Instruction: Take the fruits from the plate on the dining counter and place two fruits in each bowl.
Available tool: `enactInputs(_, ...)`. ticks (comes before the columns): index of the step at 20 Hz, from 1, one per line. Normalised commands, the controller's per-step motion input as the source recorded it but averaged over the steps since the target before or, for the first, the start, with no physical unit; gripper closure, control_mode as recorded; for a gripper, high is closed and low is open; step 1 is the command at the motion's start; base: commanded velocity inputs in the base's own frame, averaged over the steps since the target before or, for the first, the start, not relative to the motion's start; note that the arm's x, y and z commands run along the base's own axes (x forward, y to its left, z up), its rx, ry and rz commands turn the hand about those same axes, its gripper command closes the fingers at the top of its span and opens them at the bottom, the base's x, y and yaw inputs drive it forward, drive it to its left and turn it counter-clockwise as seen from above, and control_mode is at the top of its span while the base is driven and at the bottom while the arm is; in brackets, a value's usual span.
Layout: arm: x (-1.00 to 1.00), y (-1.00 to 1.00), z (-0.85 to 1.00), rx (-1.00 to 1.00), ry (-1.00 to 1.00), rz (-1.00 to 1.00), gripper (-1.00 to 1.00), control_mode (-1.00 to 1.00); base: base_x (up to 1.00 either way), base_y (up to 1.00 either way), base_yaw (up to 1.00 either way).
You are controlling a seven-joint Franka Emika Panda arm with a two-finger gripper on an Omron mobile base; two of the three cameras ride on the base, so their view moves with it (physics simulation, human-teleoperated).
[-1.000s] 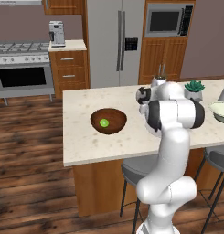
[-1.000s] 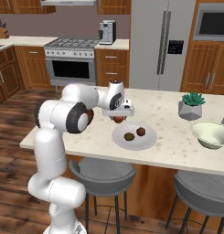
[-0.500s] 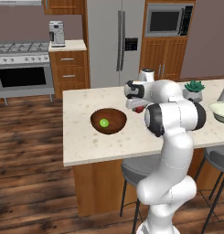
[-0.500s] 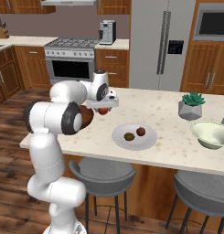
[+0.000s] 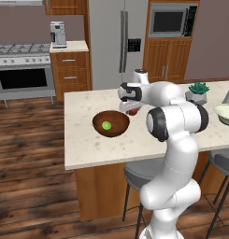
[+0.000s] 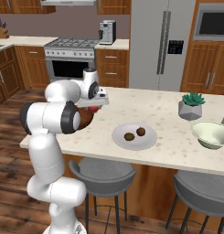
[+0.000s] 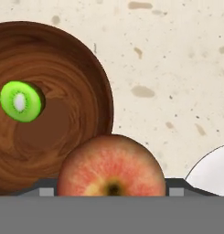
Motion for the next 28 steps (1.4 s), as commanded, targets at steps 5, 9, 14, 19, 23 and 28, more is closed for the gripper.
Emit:
enactInputs(5, 0.00, 0.23, -0.13, 0.00, 0.00, 0.03, 1.00, -1.00, 0.00, 0.00, 0.00)
enactInputs(9, 0.00, 0.26, -0.22, 0.00, 0.00, 0.02, 1.00, -1.00, 0.00, 0.00, 0.00)
enactInputs(14, 0.00, 0.32, -0.16, 0.00, 0.00, 0.03, 1.00, -1.00, 0.00, 0.00, 0.00)
enactInputs(19, 0.00, 0.24, -0.15, 0.00, 0.00, 0.03, 1.00, -1.00, 0.00, 0.00, 0.00)
enactInputs(23, 0.00, 0.08, -0.22, -0.01, 0.00, 0.00, 1.00, -1.00, 0.00, 0.00, 0.00)
enactInputs(28, 0.00, 0.01, -0.13, -0.01, 0.00, 0.00, 1.00, -1.00, 0.00, 0.00, 0.00)
